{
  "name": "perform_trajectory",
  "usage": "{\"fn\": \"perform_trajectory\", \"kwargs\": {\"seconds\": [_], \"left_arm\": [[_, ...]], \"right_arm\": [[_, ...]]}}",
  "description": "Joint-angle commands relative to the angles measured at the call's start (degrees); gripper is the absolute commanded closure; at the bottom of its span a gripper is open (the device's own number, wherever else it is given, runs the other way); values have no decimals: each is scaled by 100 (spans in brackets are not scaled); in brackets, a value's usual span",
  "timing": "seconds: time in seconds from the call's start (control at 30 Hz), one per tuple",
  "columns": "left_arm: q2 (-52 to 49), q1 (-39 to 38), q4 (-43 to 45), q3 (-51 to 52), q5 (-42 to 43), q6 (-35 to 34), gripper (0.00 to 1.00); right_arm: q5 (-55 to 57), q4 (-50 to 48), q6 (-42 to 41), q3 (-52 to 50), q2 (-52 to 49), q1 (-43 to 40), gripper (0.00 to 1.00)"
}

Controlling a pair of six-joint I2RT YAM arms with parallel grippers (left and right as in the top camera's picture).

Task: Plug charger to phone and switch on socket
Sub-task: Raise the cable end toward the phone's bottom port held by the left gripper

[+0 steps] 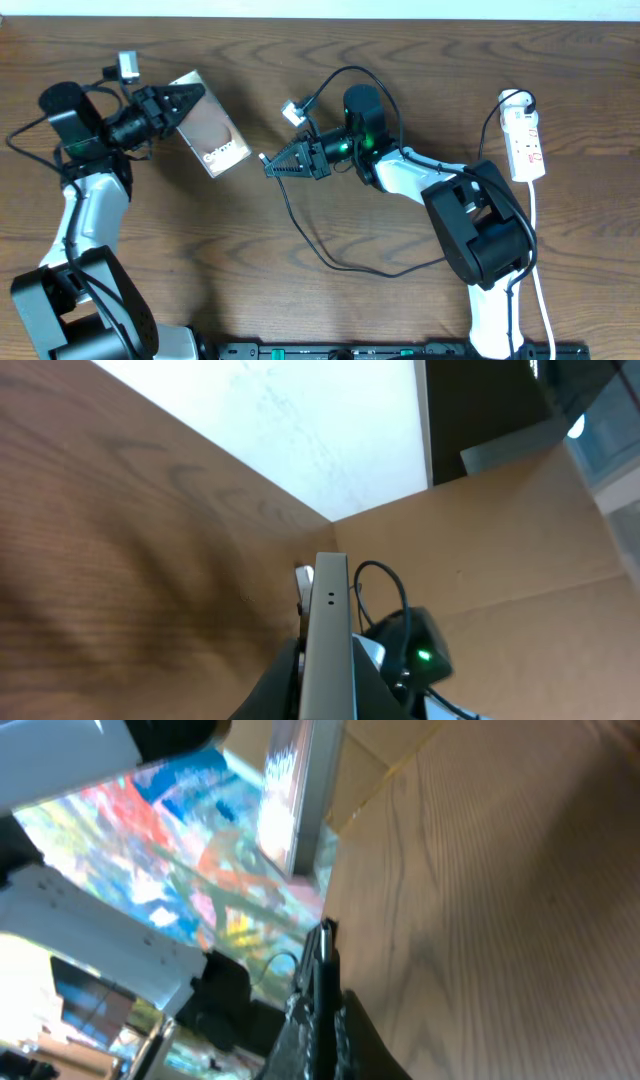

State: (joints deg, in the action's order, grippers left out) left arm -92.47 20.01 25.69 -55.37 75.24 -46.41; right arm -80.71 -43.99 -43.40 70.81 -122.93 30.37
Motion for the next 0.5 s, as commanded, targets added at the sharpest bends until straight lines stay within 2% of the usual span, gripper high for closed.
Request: {"fn": "perform_trajectory", "kwargs": {"seconds": [0.0, 0.1, 0.47], "left_arm": [[107, -151, 415, -101, -385, -365, 93], [107, -184, 750, -101, -597, -734, 92], [107, -184, 981, -101, -1143, -1445, 93]], "right_arm": [[323, -780, -1735, 35, 2, 28, 99], [326, -1281, -2116, 35, 2, 28, 99], [295, -1307, -2063, 33, 2, 101, 99]]}}
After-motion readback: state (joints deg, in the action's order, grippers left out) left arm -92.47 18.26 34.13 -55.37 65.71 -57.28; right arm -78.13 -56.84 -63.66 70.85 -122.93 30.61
